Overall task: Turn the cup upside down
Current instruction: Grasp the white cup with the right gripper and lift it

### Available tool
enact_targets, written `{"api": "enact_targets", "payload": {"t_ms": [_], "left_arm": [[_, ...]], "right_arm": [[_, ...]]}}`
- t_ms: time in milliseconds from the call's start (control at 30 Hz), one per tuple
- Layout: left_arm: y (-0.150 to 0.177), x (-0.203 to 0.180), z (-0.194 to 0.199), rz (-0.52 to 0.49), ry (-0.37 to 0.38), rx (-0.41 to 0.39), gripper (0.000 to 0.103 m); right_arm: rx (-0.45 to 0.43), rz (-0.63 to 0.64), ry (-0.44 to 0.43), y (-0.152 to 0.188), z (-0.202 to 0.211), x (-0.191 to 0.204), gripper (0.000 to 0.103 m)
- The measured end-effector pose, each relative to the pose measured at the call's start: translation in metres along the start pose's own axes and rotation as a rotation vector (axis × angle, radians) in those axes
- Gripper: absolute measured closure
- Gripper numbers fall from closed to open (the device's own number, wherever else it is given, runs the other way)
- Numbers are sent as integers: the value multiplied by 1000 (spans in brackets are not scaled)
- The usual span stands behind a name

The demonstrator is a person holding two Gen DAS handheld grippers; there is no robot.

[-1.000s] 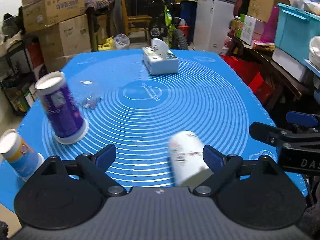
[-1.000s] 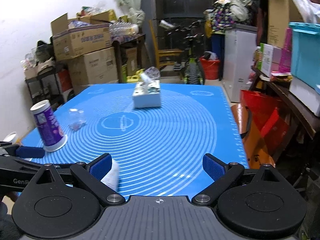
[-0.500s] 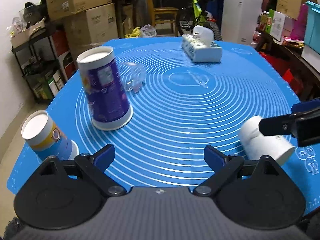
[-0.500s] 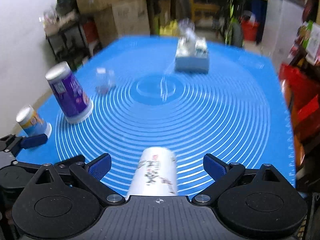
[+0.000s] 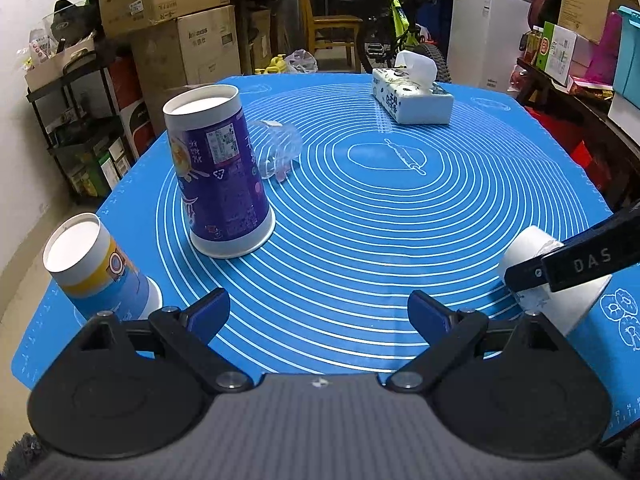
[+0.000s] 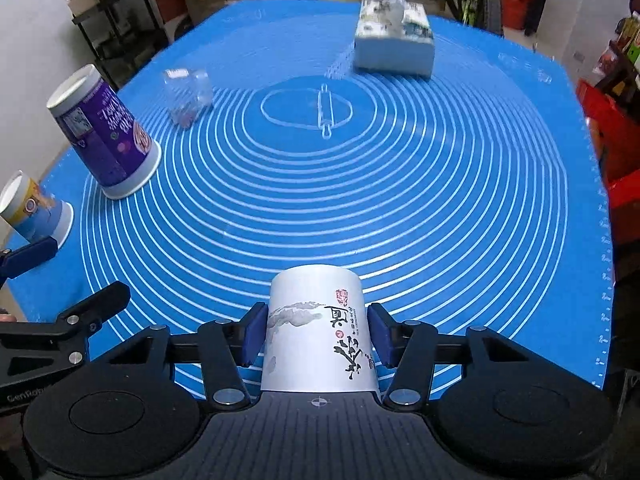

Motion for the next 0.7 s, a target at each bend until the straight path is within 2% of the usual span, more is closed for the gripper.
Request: {"api": "enact_targets", "payload": {"t_ms": [133, 333, 500, 600, 700], "left_arm": [[0, 0, 1, 7, 3, -8, 8], [0, -3, 5, -1, 6, -35, 8], [0, -5, 7, 12, 17, -51, 8], [1, -8, 8, 15, 23, -60, 8], [4, -11, 8, 6, 32, -62, 8]], "right_arm": [[-100, -15, 5, 1, 4, -3, 46], [-370, -92, -6, 16, 18, -7, 46], [-596, -109, 61, 30, 23, -11, 46], [-673, -69, 114, 42, 22, -7, 46], [-709, -23, 120, 56, 23, -4, 46]]}}
Point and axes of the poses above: each gripper's, at about its wrist camera, not at the fingertips, and z roughly against the way its jaws point, x to its left, y to its underside, the point moved 5 cm from there along -z, roughly the way its jaws point
